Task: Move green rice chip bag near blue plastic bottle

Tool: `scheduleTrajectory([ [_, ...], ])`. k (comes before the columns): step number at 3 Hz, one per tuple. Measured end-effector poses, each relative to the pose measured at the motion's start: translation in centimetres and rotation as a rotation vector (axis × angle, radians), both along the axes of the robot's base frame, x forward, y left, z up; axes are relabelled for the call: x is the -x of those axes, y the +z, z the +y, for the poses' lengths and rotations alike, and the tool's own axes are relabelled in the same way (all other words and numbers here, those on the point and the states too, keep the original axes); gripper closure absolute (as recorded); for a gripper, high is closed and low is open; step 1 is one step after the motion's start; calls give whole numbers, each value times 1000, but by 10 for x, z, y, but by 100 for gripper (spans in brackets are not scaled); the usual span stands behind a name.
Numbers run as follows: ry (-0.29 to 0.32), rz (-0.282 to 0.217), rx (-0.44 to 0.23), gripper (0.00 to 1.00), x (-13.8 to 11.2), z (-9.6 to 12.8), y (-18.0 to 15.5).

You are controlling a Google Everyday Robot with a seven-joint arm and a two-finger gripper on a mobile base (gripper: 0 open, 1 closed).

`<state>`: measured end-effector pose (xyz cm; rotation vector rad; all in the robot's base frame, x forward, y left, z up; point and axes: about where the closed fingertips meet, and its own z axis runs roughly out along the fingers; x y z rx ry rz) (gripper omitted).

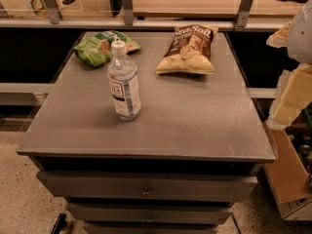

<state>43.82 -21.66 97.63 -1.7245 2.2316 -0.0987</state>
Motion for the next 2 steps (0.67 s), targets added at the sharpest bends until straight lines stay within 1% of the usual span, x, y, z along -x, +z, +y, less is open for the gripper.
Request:
scheduleTrajectory([
  [1, 3, -5, 1, 0, -1, 1, 2],
  [2, 43, -44, 53, 0, -4, 16, 23],
])
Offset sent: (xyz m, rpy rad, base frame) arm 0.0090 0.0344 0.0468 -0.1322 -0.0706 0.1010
